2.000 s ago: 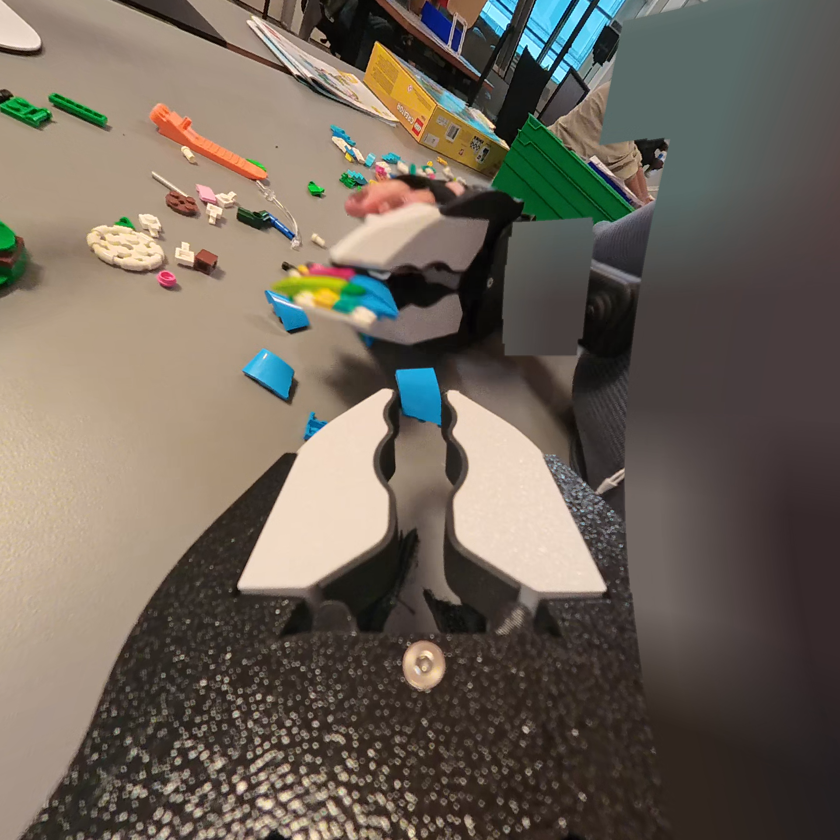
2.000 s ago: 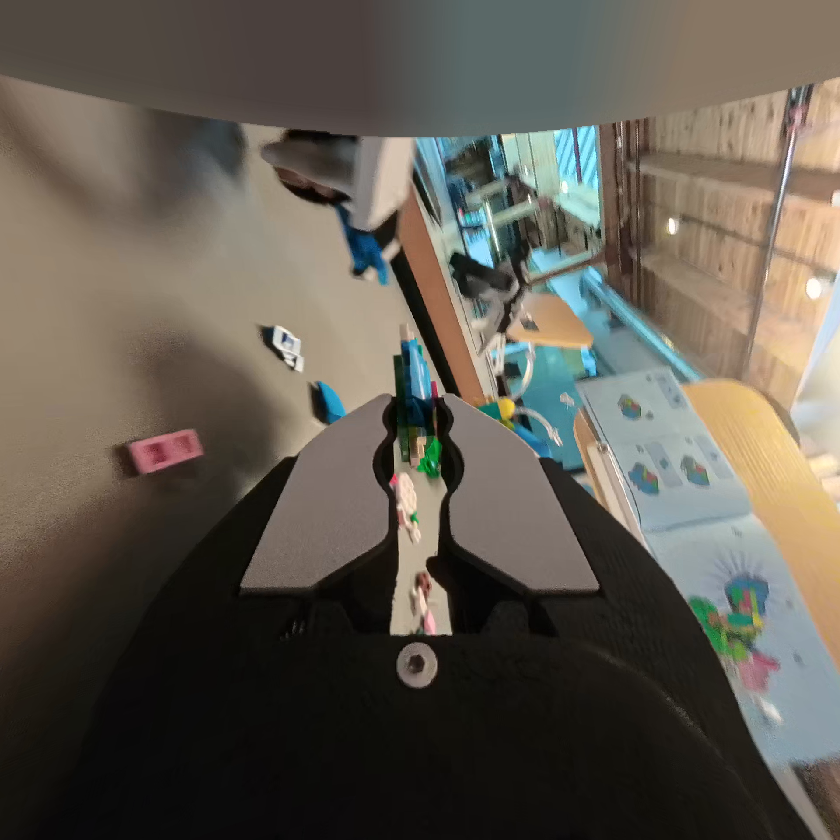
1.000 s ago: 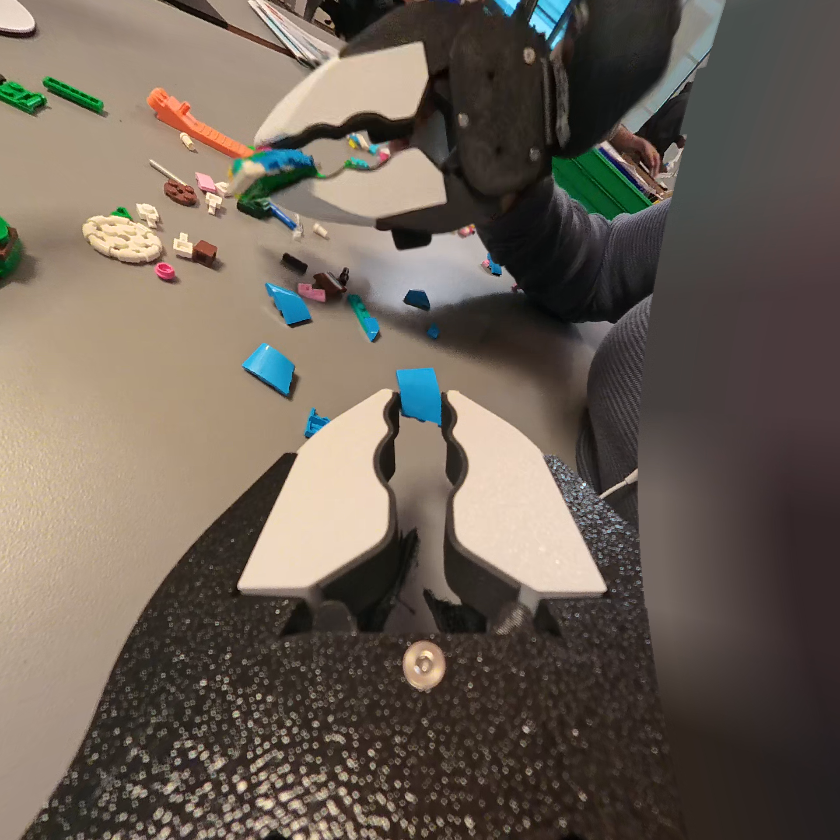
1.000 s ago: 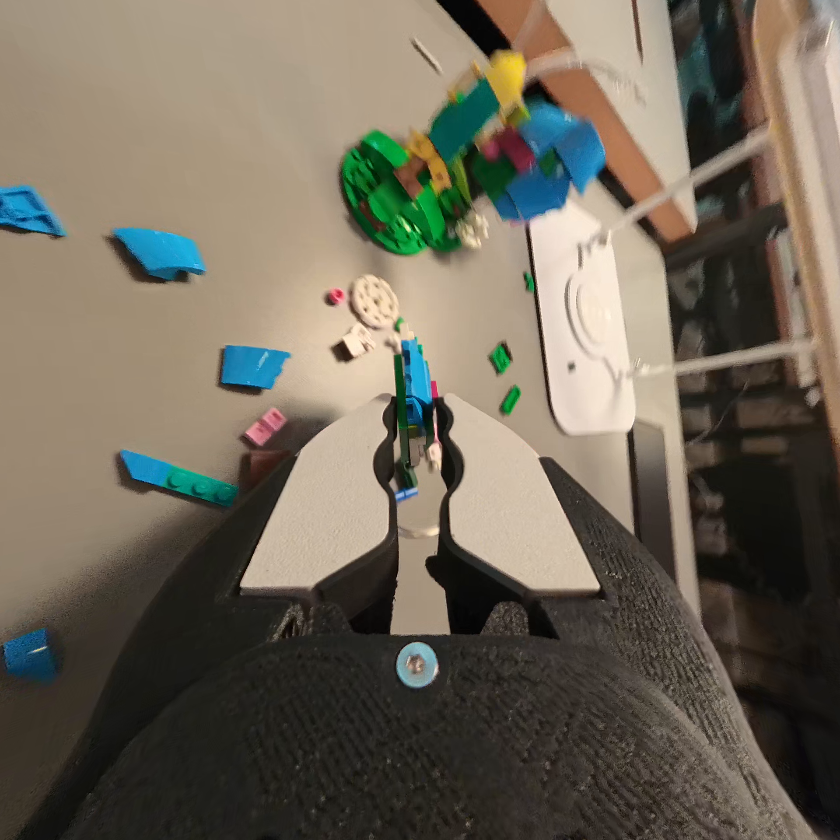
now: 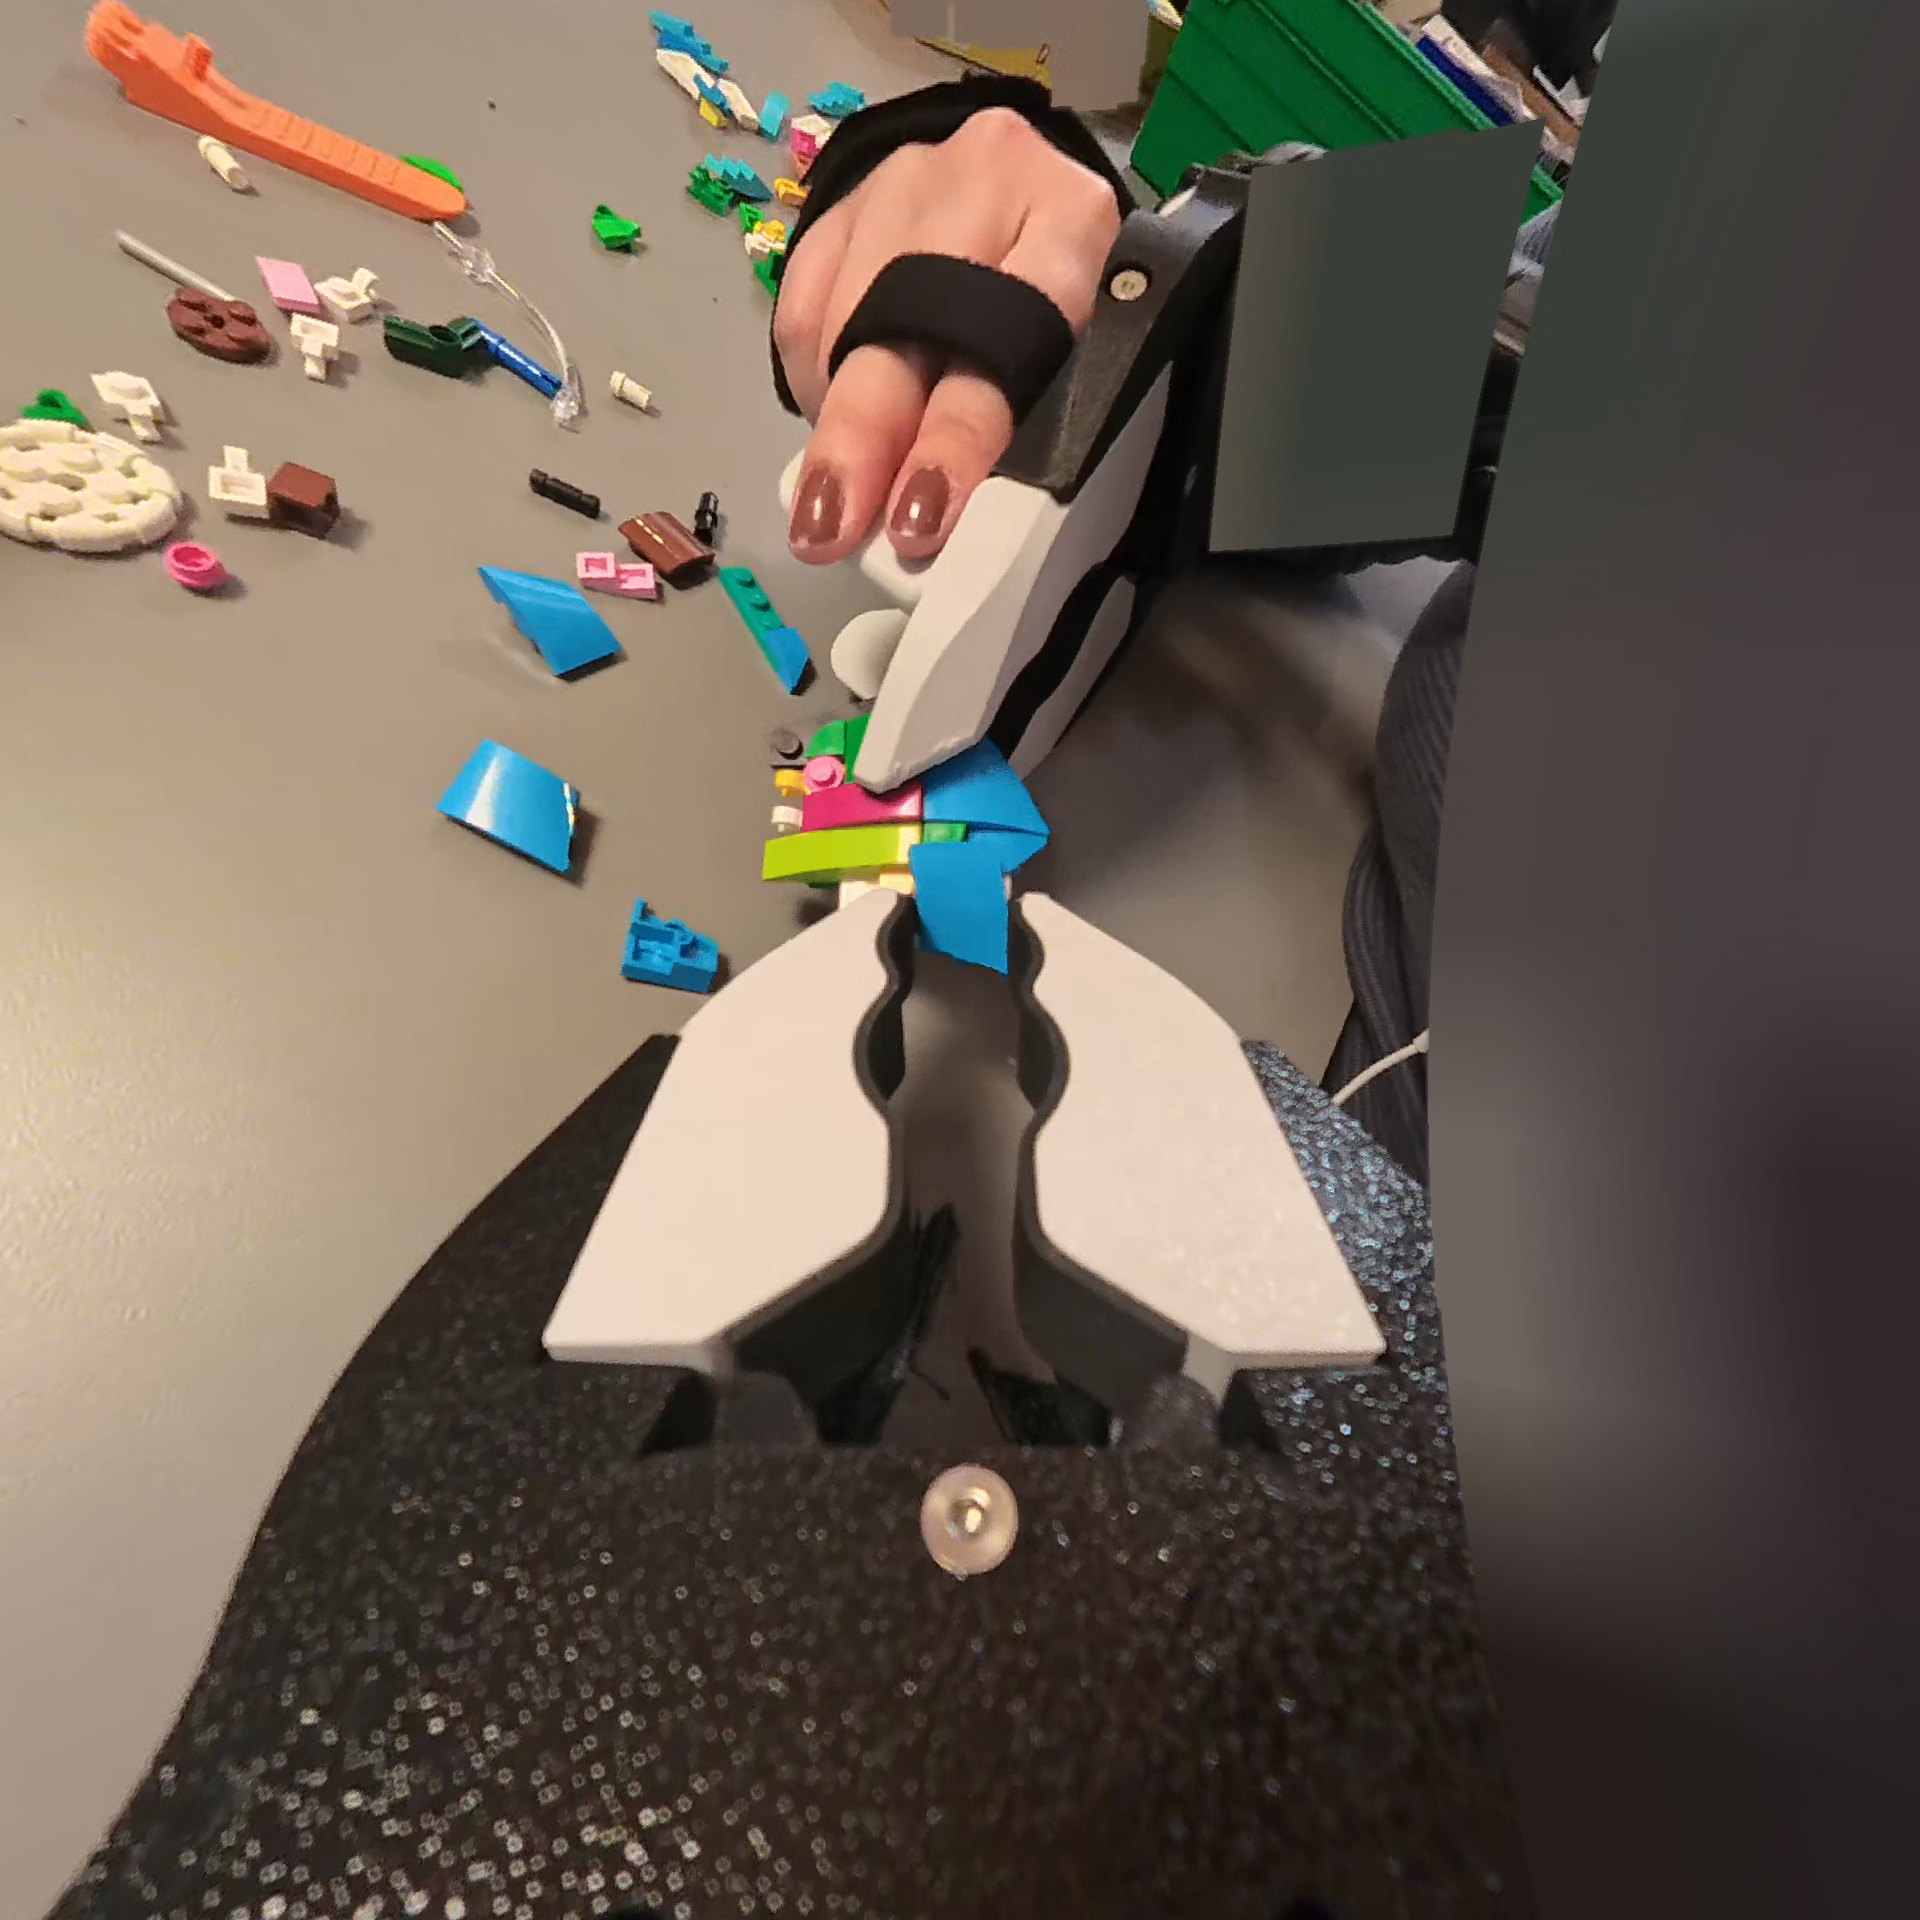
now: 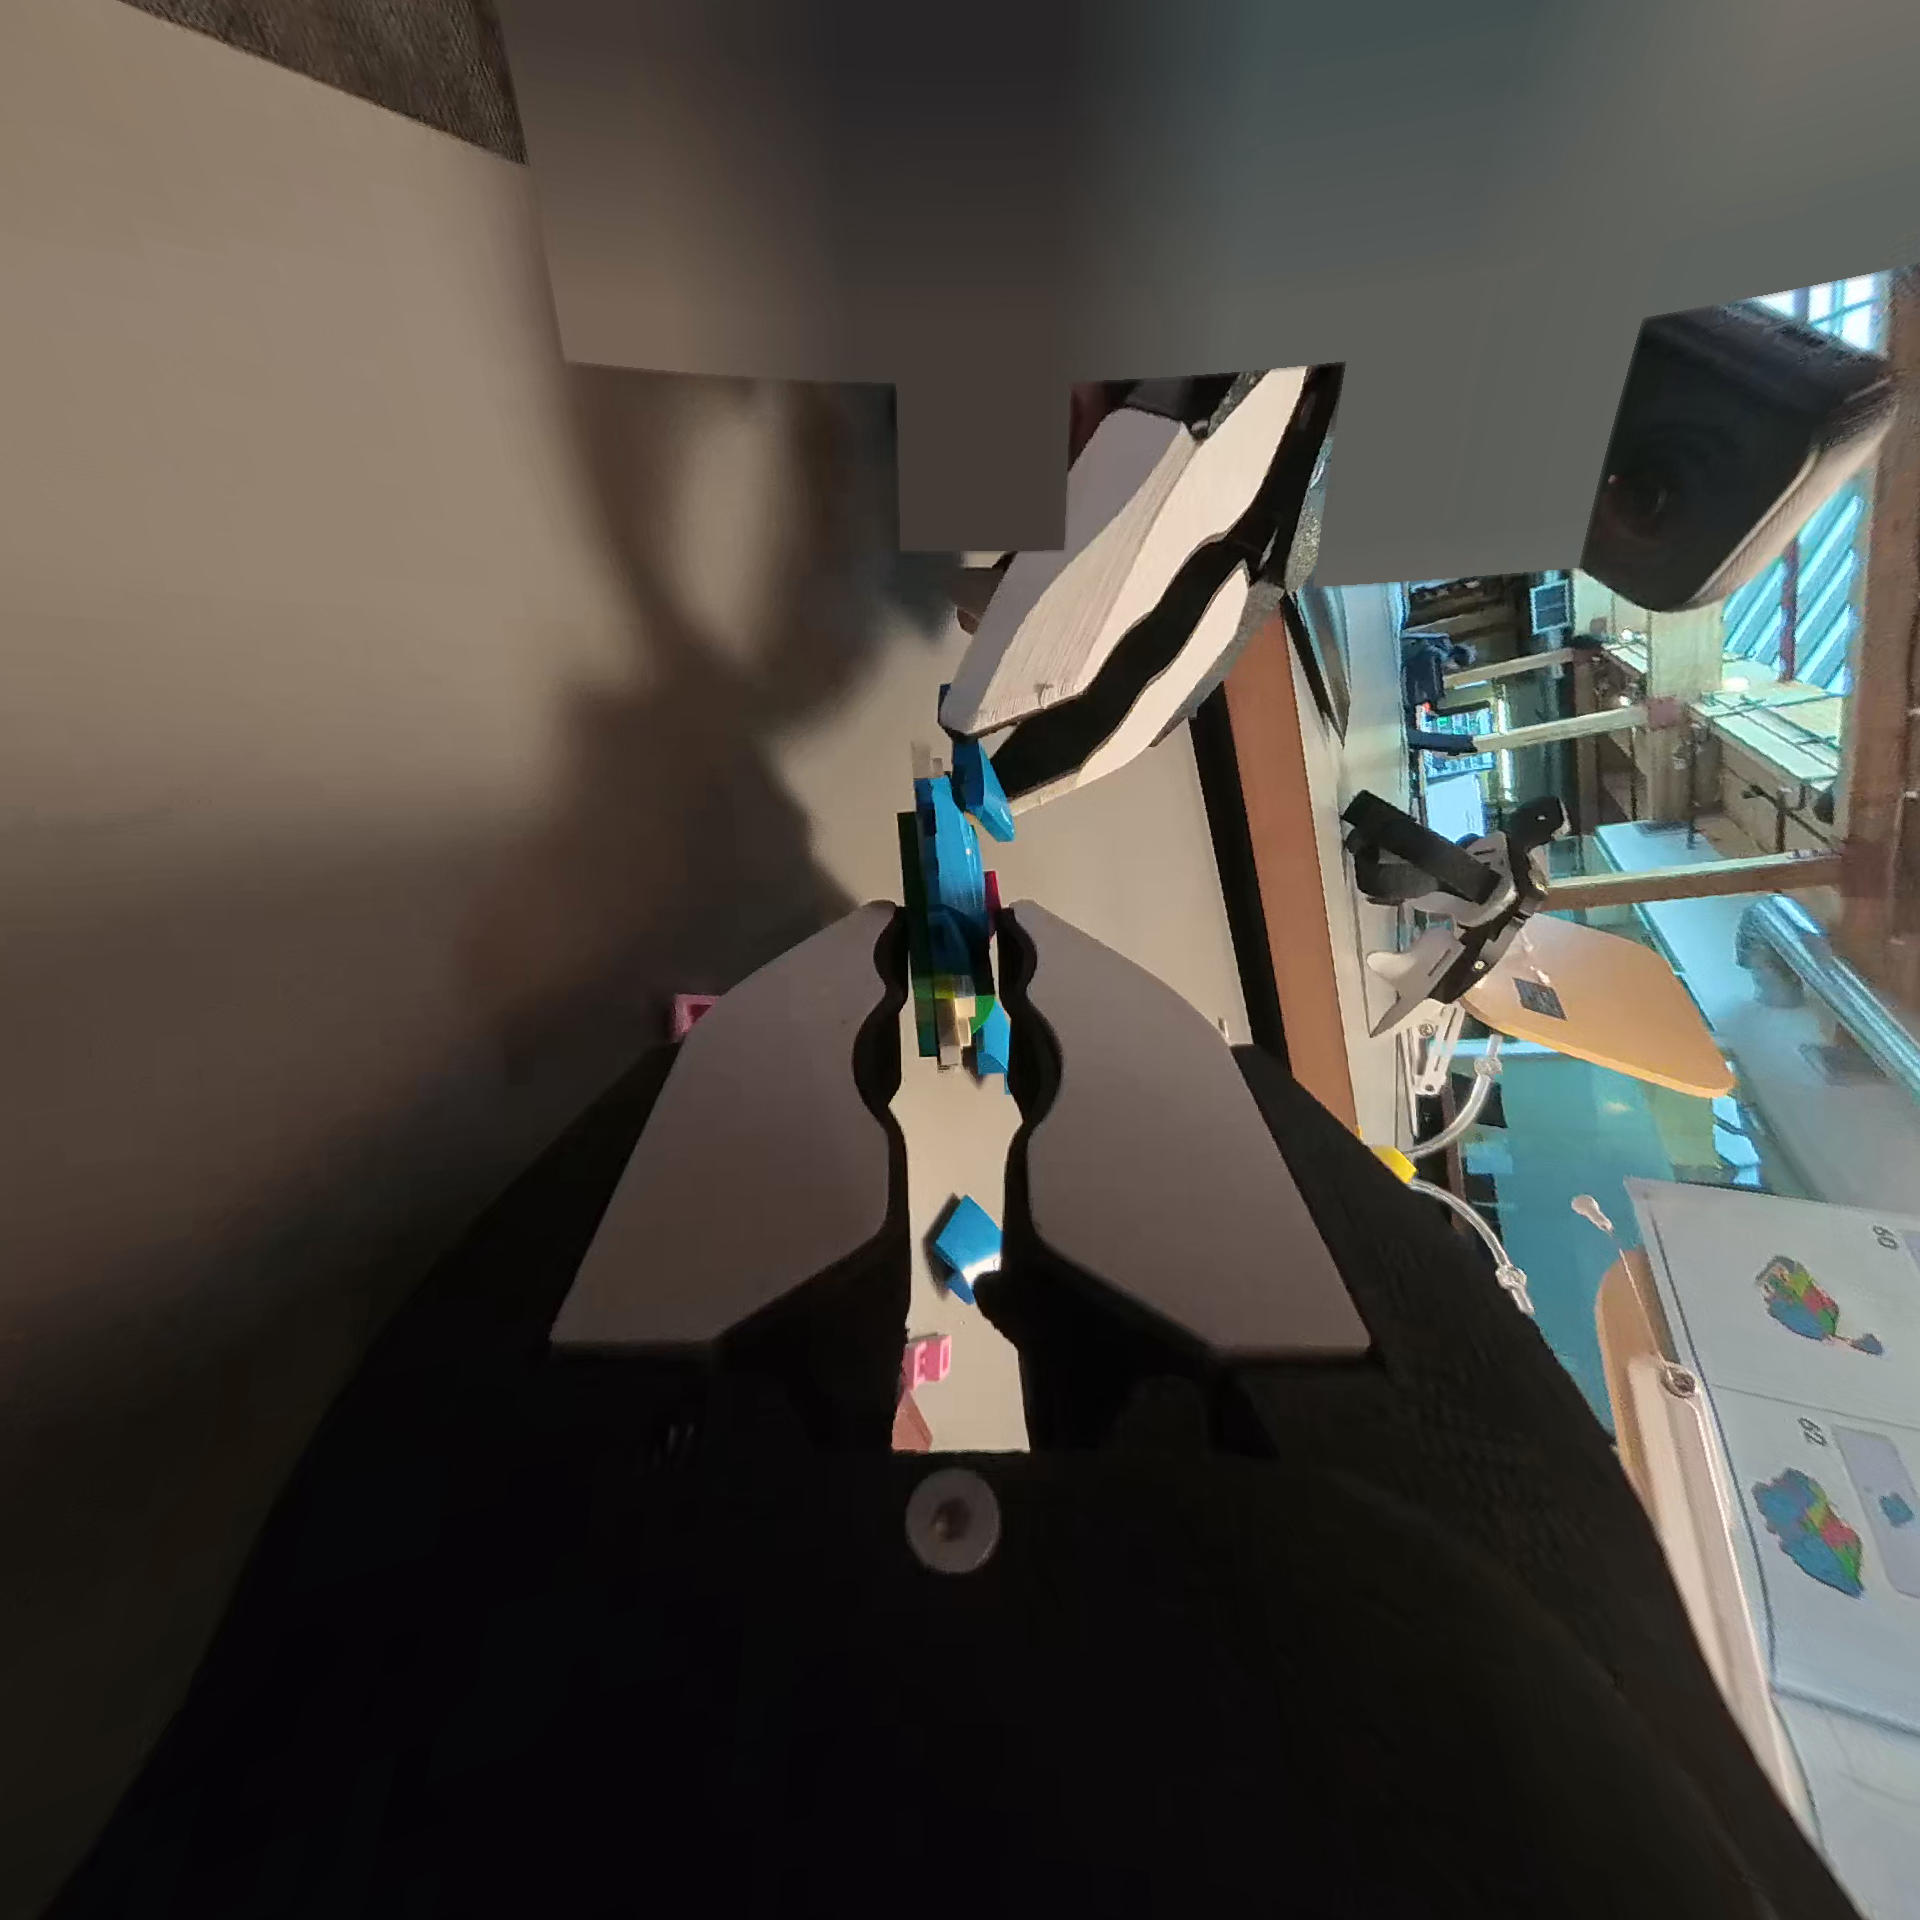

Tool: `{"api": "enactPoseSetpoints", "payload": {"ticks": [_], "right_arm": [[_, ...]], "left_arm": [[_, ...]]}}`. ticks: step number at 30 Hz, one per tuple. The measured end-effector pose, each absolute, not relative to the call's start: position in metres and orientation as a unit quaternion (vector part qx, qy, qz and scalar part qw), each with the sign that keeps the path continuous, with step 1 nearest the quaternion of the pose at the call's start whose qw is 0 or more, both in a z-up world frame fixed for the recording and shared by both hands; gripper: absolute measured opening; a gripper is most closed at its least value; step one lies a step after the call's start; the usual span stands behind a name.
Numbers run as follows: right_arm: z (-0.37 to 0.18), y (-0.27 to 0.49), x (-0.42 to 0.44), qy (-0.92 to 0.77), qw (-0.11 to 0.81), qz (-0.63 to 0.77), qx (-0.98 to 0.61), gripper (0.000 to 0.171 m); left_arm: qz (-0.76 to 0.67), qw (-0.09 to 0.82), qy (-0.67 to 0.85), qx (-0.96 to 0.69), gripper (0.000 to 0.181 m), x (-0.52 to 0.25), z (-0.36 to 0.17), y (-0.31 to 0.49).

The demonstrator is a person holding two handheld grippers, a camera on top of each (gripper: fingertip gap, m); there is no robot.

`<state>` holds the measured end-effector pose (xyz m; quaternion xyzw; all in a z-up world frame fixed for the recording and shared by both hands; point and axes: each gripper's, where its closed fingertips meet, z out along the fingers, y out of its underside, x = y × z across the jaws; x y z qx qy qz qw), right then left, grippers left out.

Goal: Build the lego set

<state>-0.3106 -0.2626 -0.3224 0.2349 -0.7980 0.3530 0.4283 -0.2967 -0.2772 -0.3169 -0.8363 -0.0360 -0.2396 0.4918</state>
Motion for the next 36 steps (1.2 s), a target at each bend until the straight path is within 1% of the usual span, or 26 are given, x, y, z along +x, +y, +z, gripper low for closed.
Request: {"api": "enactPoseSetpoints", "payload": {"ticks": [15, 36], "right_arm": [[-0.321, -0.264, -0.302, -0.787, 0.422, 0.377, 0.246, 0.014], [-0.325, -0.265, -0.297, -0.792, 0.409, 0.376, 0.254, 0.014]], "left_arm": [[-0.286, 0.47, -0.032, -0.834, 0.017, -0.288, -0.32, -0.282], [-0.294, 0.452, -0.036, -0.842, 0.017, -0.285, -0.325, -0.283]]}}
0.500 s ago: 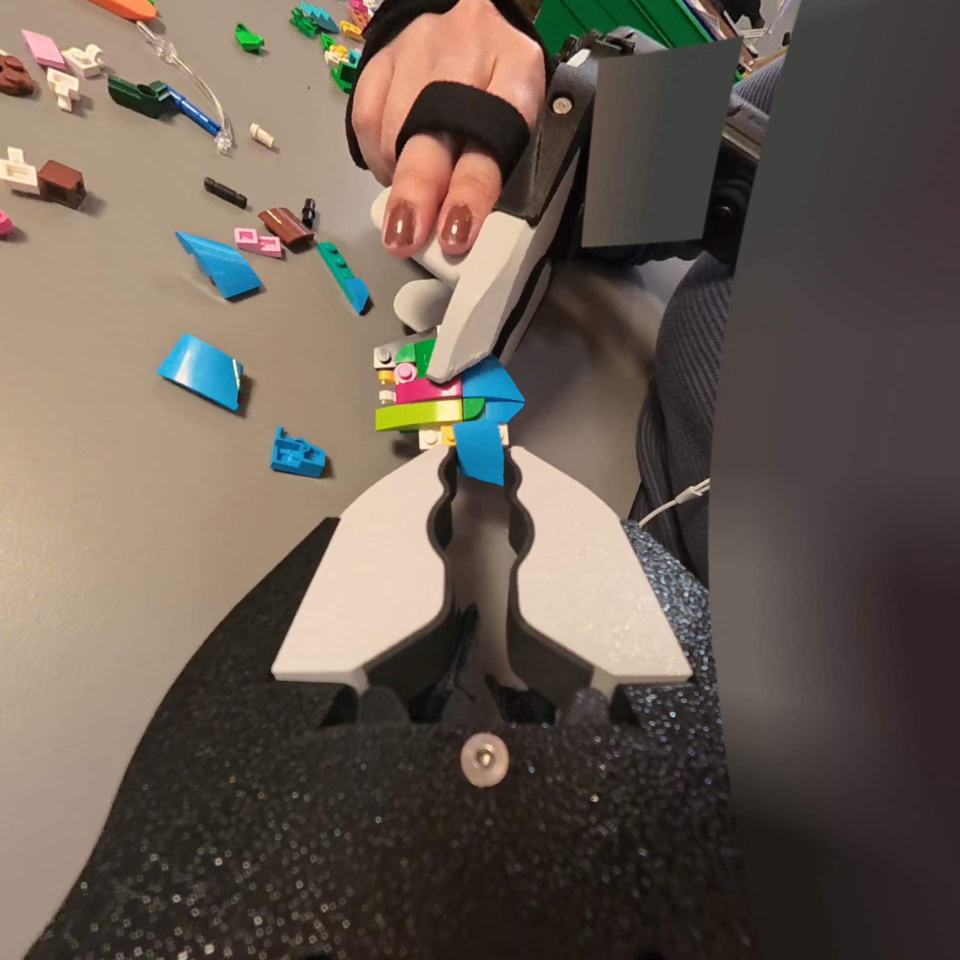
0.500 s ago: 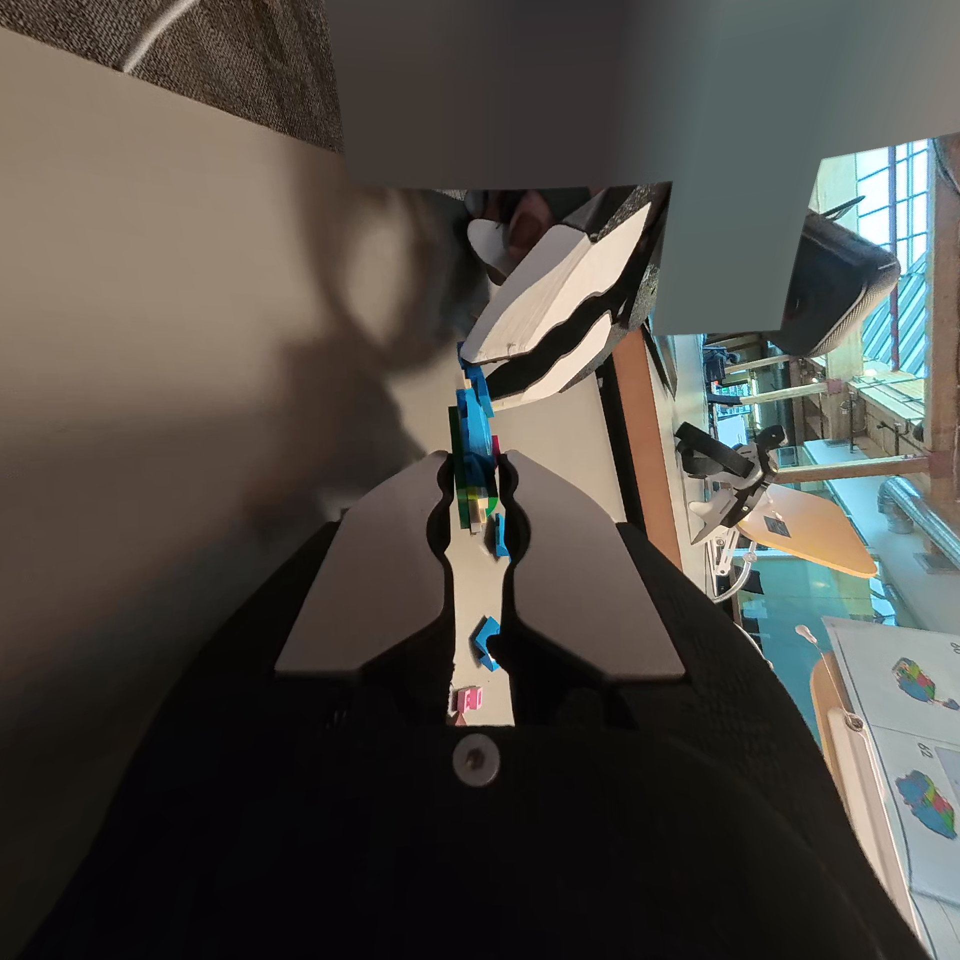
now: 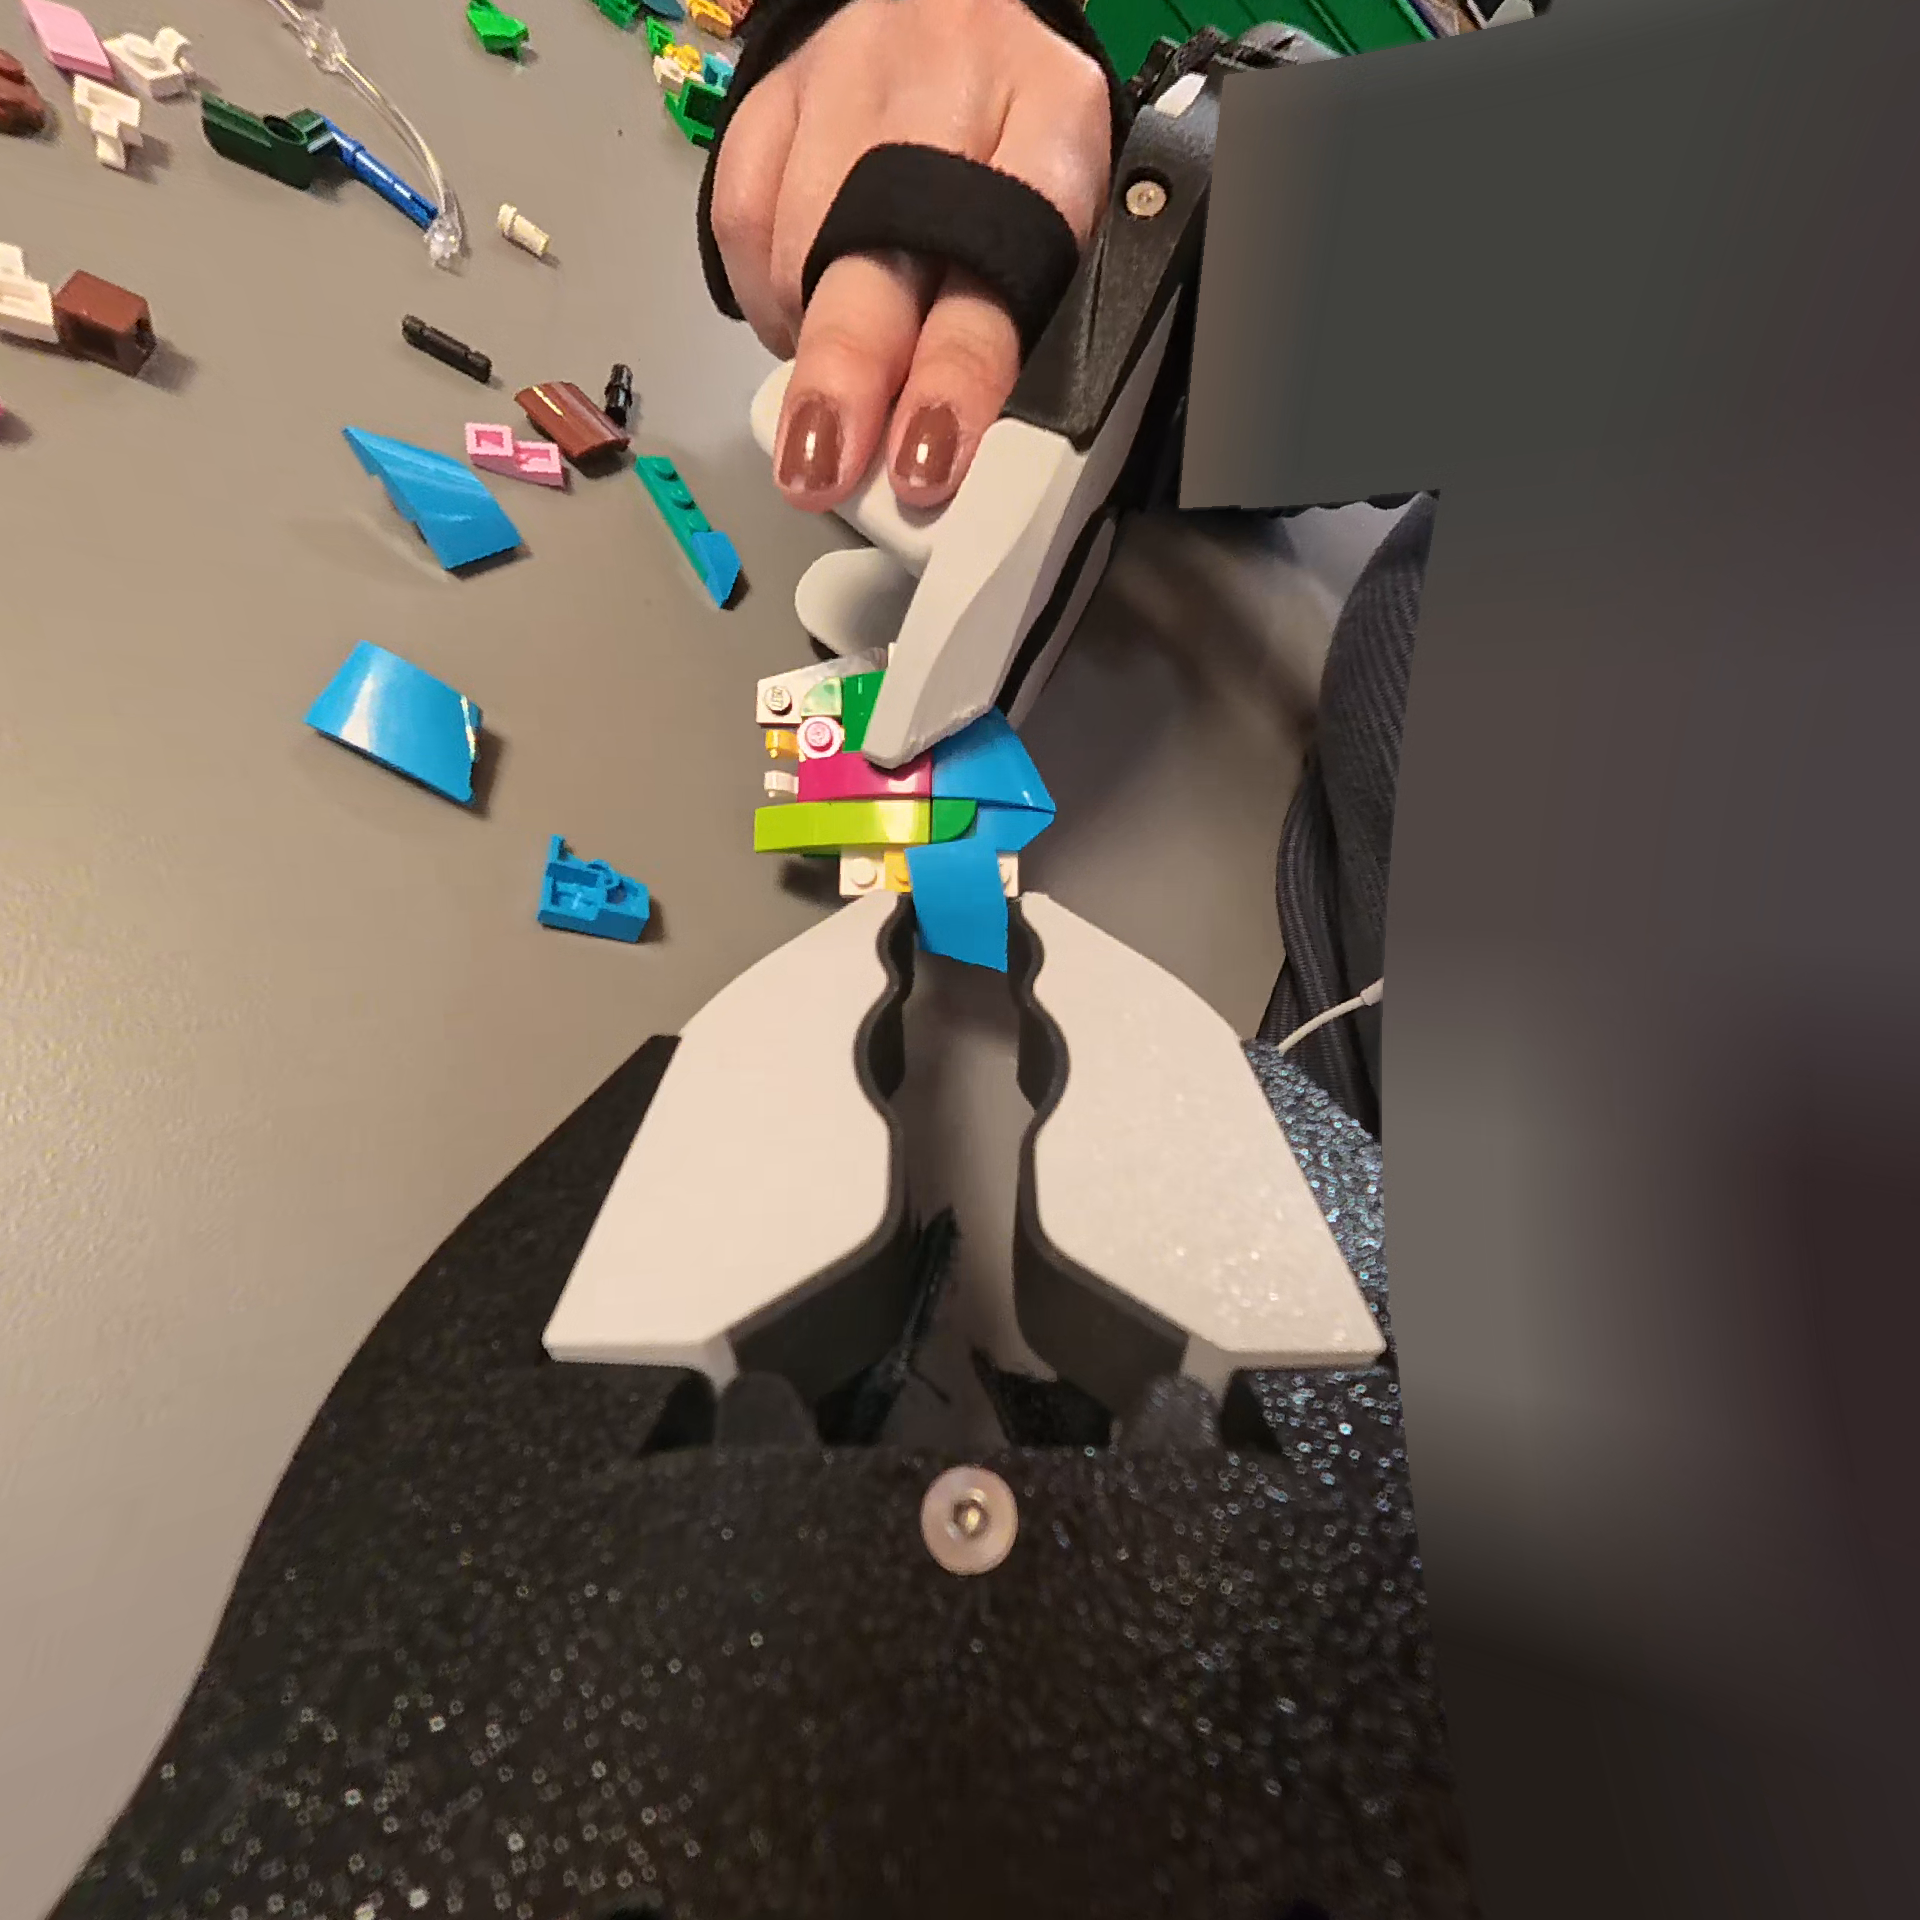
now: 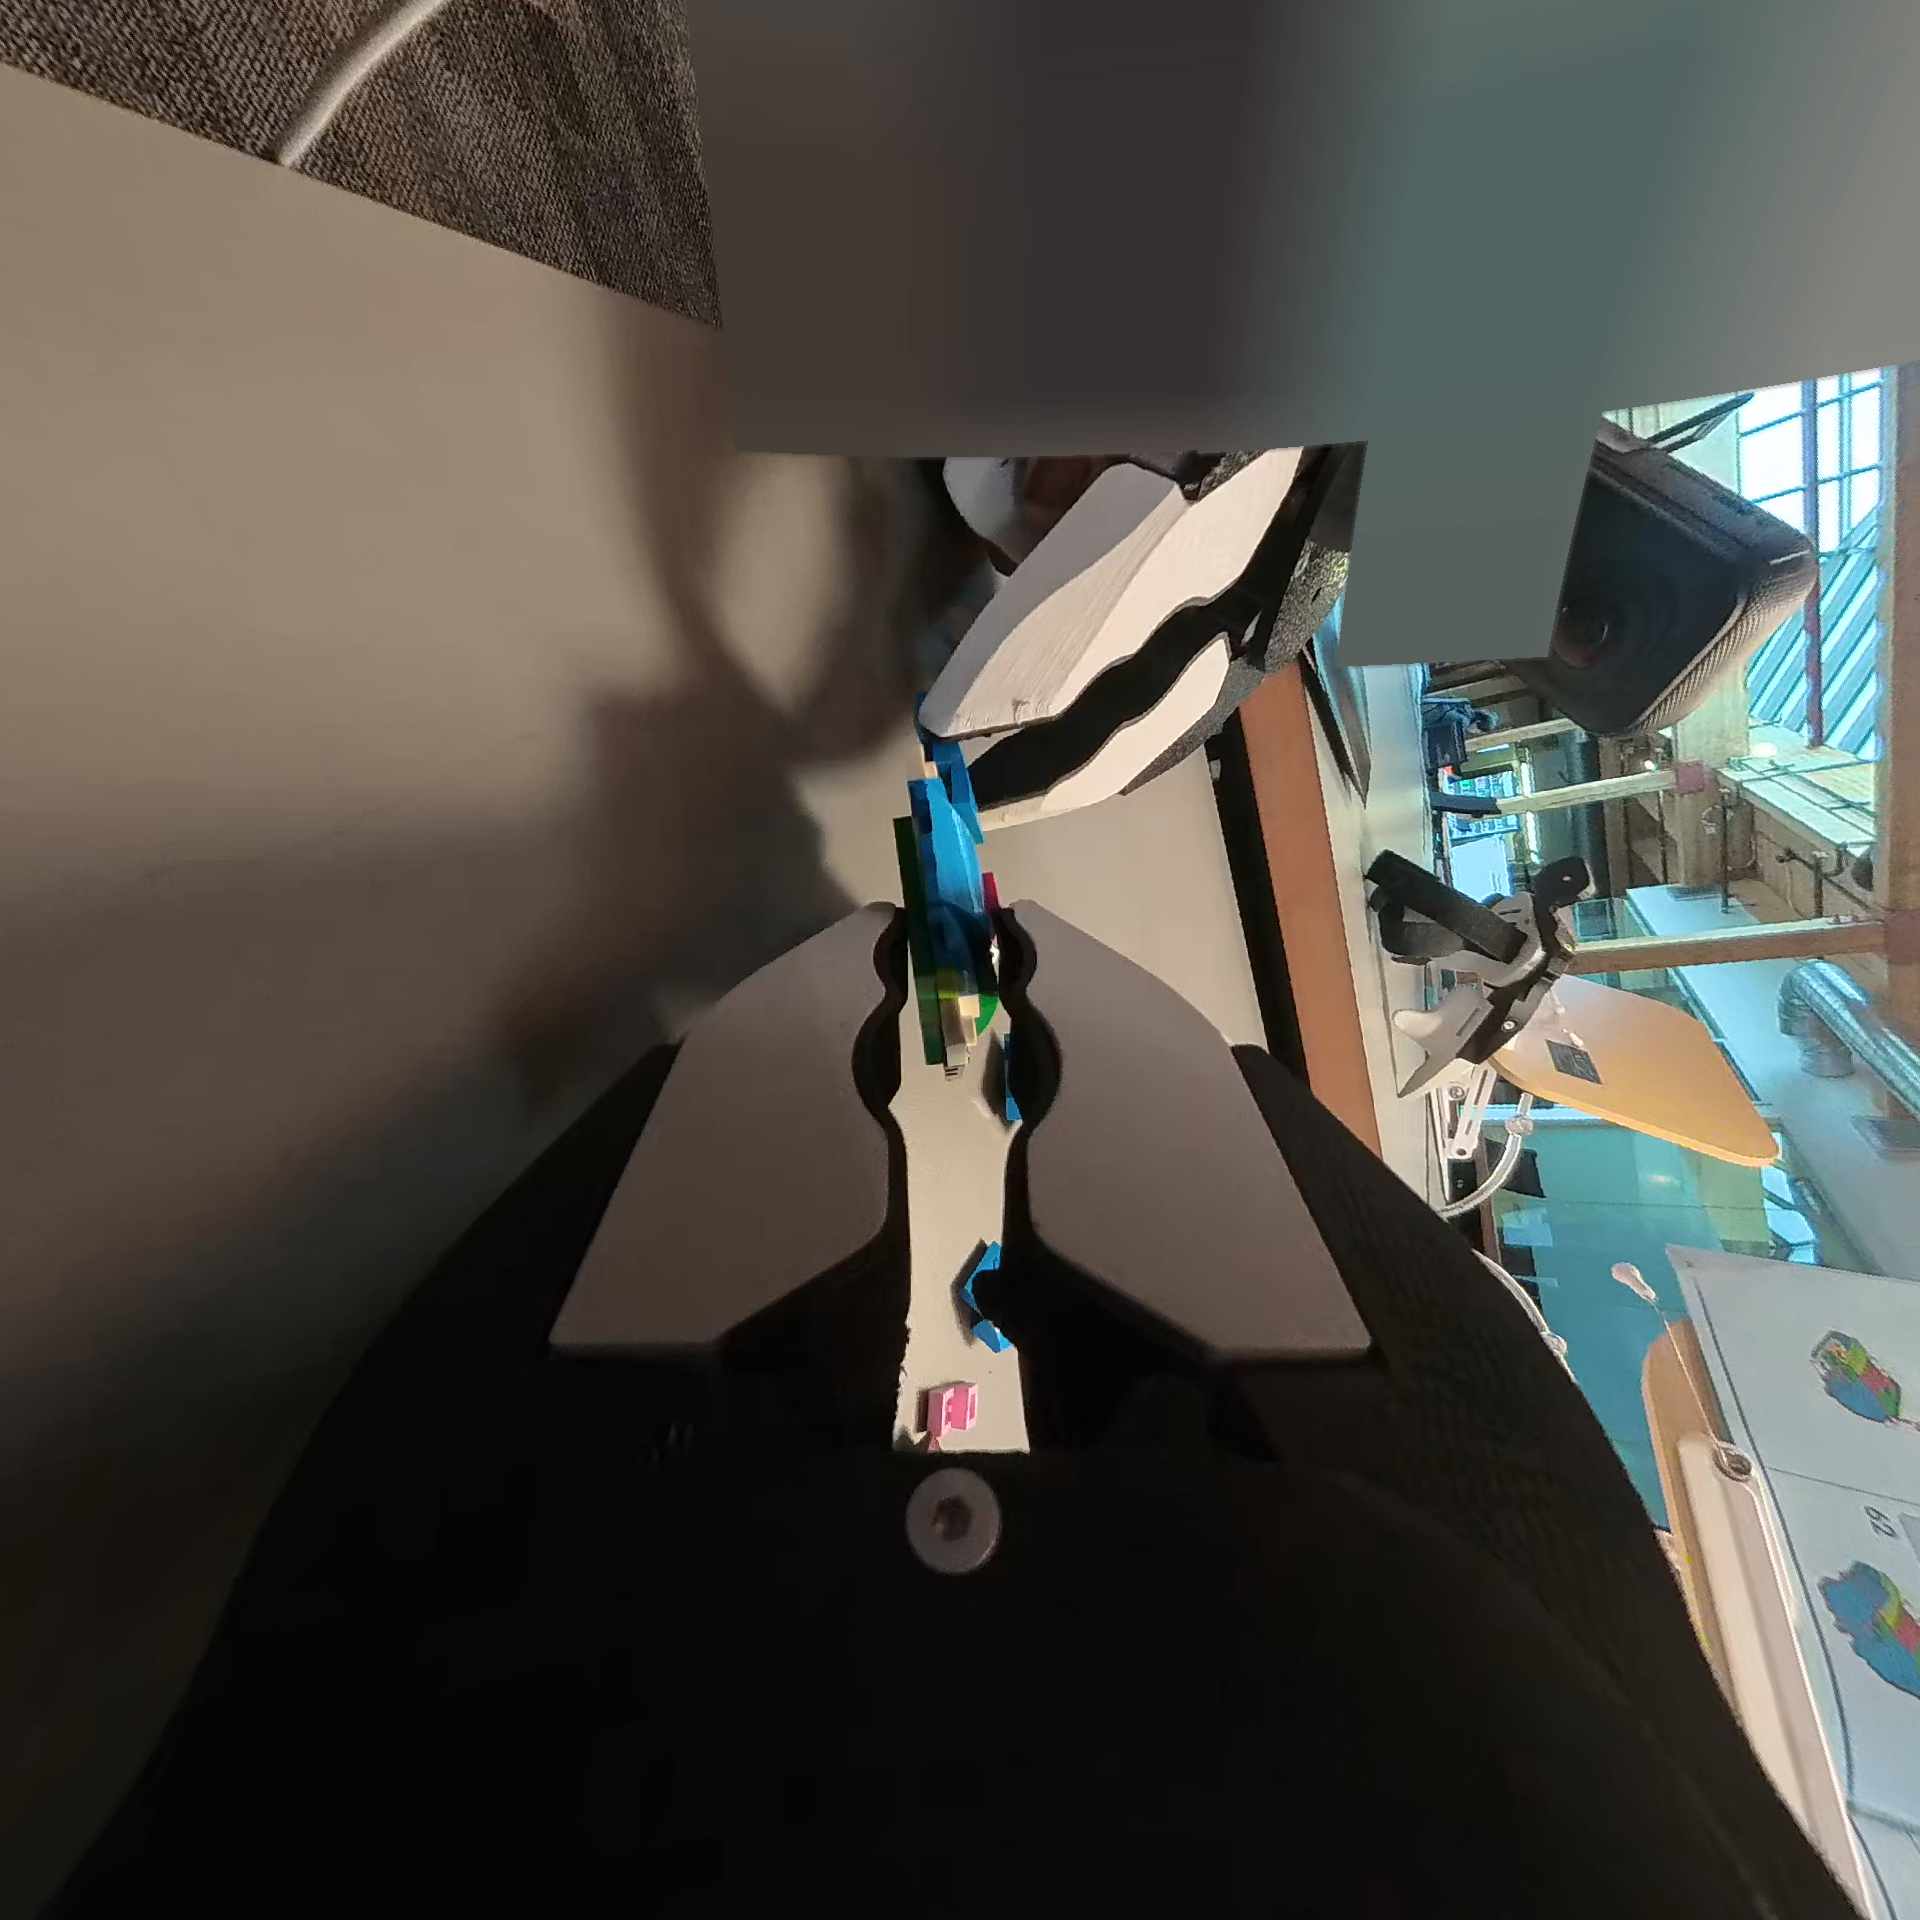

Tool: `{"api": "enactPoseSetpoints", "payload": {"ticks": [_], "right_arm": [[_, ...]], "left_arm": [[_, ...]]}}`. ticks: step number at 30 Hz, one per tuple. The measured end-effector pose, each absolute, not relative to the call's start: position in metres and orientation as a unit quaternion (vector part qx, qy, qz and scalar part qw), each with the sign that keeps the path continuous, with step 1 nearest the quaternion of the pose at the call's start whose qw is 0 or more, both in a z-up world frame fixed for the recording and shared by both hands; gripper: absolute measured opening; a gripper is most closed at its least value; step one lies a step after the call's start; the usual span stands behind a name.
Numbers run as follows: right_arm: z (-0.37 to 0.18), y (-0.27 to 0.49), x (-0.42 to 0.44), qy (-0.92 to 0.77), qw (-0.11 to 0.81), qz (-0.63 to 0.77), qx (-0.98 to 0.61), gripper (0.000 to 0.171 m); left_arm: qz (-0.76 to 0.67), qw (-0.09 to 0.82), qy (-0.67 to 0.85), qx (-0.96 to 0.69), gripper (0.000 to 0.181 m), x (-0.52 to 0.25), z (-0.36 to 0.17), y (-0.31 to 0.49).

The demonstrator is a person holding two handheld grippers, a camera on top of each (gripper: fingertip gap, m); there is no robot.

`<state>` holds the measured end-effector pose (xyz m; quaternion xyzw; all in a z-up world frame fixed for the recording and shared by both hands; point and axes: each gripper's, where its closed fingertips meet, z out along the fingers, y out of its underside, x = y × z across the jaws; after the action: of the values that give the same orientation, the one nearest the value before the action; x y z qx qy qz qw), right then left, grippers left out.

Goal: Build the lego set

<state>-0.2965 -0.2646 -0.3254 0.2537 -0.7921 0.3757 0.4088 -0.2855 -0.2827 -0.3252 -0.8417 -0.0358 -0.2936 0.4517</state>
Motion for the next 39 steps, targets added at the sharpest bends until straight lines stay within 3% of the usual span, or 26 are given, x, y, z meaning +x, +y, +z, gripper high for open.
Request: {"api": "enactPoseSetpoints", "payload": {"ticks": [39], "right_arm": [[-0.3261, -0.2681, -0.2979, -0.792, 0.404, 0.385, 0.248, 0.014]], "left_arm": [[-0.298, 0.447, -0.039, -0.843, 0.017, -0.2833, -0.3259, -0.2823]]}}
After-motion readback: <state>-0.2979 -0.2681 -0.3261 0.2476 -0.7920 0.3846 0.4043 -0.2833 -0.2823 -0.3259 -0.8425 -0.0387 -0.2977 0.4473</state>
